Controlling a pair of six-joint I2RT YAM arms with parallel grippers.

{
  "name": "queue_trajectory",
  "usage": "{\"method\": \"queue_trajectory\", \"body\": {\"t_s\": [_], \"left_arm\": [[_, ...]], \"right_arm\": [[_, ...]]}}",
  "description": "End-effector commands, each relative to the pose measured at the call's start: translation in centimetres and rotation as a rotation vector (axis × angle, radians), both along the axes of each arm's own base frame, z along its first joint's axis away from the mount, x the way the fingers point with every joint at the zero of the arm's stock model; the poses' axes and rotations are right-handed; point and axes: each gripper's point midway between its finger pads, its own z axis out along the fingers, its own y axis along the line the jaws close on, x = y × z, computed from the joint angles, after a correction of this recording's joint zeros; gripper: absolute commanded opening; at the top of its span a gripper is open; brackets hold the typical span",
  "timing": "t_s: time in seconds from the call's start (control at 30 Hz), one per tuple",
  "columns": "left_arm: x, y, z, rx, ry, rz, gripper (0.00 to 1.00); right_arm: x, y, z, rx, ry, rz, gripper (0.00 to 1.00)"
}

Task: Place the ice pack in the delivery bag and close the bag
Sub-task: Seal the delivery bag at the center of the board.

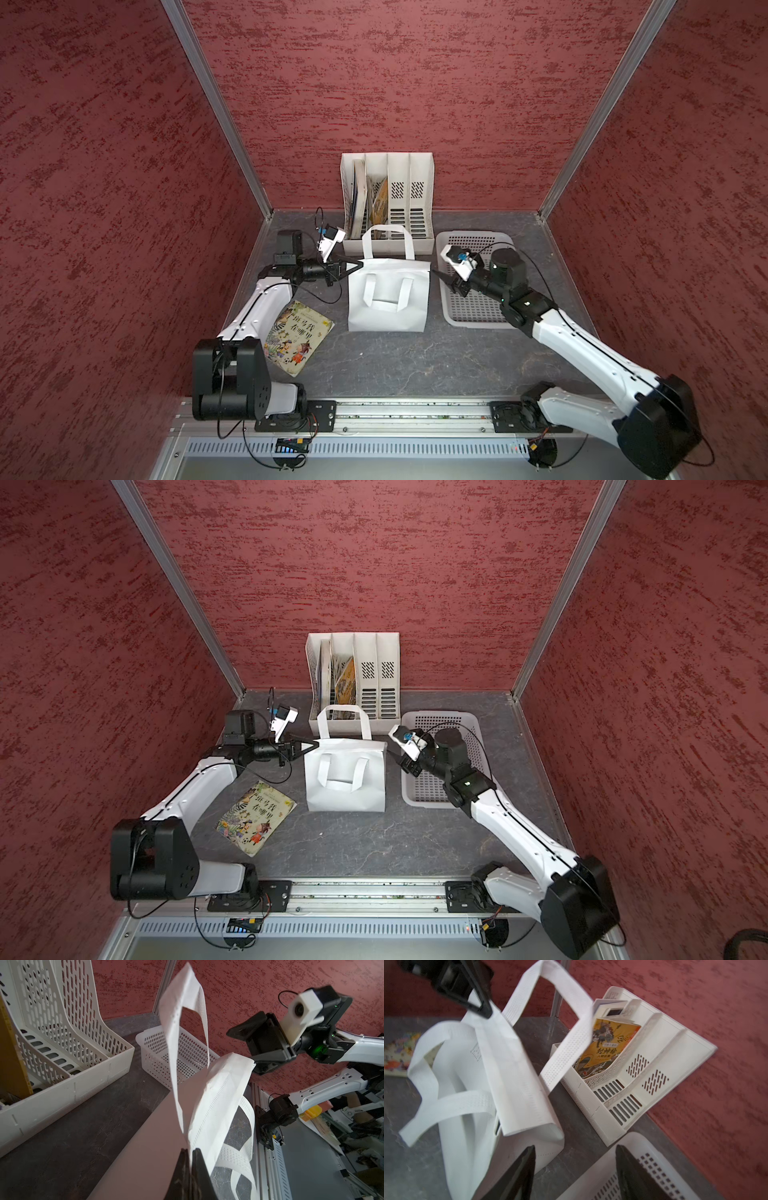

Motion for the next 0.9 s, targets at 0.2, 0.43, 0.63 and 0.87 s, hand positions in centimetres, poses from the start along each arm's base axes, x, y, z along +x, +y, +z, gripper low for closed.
{"method": "queue_trajectory", "body": {"t_s": [0.2,0.43,0.63,0.87], "left_arm": [[-2.0,-0.6,0.3,0.066,-0.173,-0.038,0.0],[-2.8,-0.8,0.3,0.075,-0.18,-0.079,0.0],[-3.0,-0.8,0.6,0.065,-0.195,-0.089,0.0],[-2.9,-0.9,0.7,0.062,-0.199,-0.093,0.0]], "right_arm": [[-3.6,2.8,1.5,0.13,0.284,0.184,0.98],[0.4,5.8,0.3,0.127,0.526,0.174,0.96],[-0.9,7.0,-2.2,0.029,0.601,0.255,0.87],[-2.9,8.1,-5.9,-0.128,0.719,0.32,0.75]]}}
